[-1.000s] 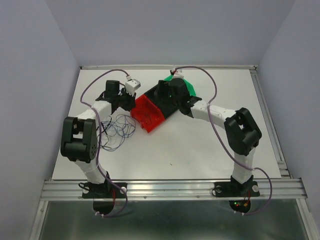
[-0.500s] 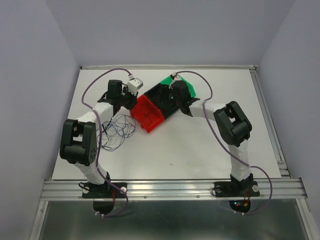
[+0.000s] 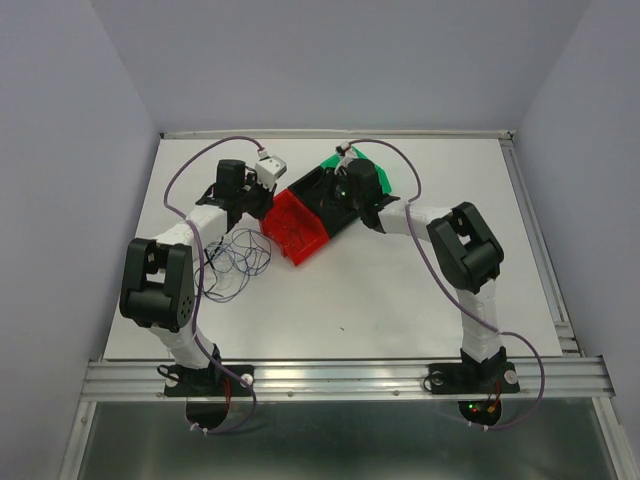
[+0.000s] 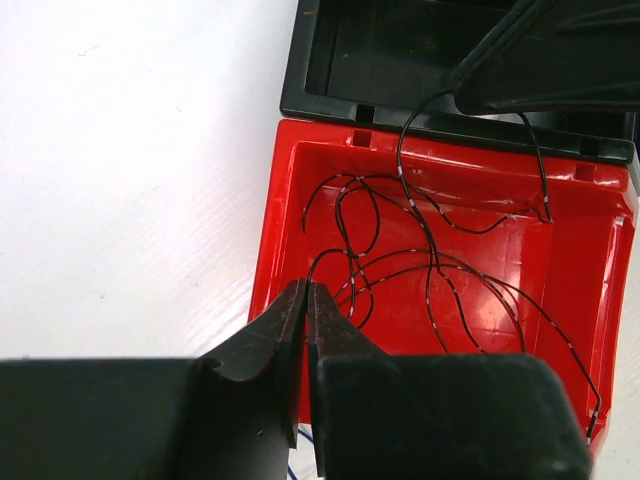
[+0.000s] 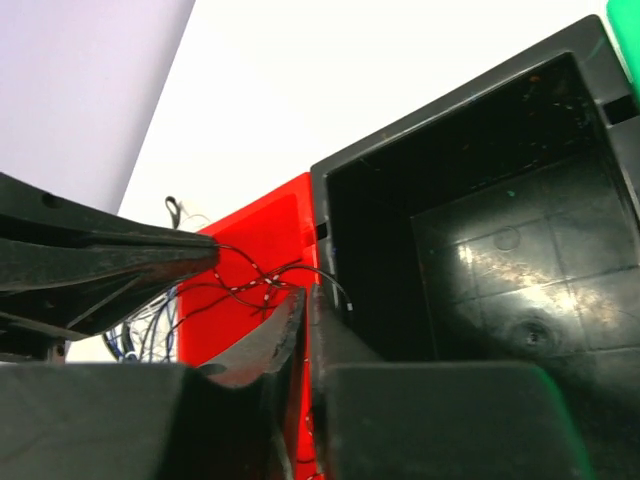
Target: Untangle the cables
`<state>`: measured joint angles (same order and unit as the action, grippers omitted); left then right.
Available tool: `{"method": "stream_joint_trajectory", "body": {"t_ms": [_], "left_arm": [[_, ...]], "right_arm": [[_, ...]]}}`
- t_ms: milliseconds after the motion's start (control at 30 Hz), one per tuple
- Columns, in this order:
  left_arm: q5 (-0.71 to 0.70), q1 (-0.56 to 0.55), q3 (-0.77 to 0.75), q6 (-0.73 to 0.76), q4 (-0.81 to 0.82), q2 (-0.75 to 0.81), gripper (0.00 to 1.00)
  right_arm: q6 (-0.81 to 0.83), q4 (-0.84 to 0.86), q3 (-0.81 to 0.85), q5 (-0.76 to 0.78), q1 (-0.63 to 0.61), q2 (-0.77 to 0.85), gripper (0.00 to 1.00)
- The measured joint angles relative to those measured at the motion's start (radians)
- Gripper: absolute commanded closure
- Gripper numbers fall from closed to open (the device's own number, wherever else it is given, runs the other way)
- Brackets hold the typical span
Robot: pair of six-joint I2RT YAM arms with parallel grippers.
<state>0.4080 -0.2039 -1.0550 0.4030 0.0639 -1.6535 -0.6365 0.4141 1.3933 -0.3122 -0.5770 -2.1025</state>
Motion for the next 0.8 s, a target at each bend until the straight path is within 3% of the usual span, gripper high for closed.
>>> {"method": "stream_joint_trajectory", "body": {"t_ms": [133, 267, 333, 467, 567, 633, 800], "left_arm": [[-0.003, 0.0, 0.0, 0.0, 0.0, 0.0, 0.85], [-0.005, 0.0, 0.0, 0.0, 0.0, 0.0, 0.8], [-0.008, -0.002, 0.0, 0.001, 0.0, 0.0, 0.72], [-0.018, -0.01, 0.0, 0.002, 0.001, 0.0, 0.43], [-0.021, -0.011, 0.0, 0.002, -0.002, 0.005, 0.34], [-0.028, -0.011, 0.0, 0.002, -0.009, 0.025, 0.34], [-0.043, -0.011, 0.0, 0.008, -0.034, 0.156, 0.28]], "right_arm": [[0.001, 0.016, -0.002, -0.027, 0.0, 0.001, 1.0], [0.008, 0.022, -0.012, -0.043, -0.001, 0.009, 0.94], [0.021, 0.022, -0.03, -0.038, -0.004, 0.021, 0.94], [0.057, 0.013, -0.052, -0.003, -0.024, 0.036, 0.91], [0.084, 0.0, -0.056, 0.033, -0.053, 0.048, 0.9], [0.1, -0.008, -0.069, 0.052, -0.071, 0.069, 0.89], [0.149, -0.027, -0.127, 0.082, -0.105, 0.146, 0.72]]}}
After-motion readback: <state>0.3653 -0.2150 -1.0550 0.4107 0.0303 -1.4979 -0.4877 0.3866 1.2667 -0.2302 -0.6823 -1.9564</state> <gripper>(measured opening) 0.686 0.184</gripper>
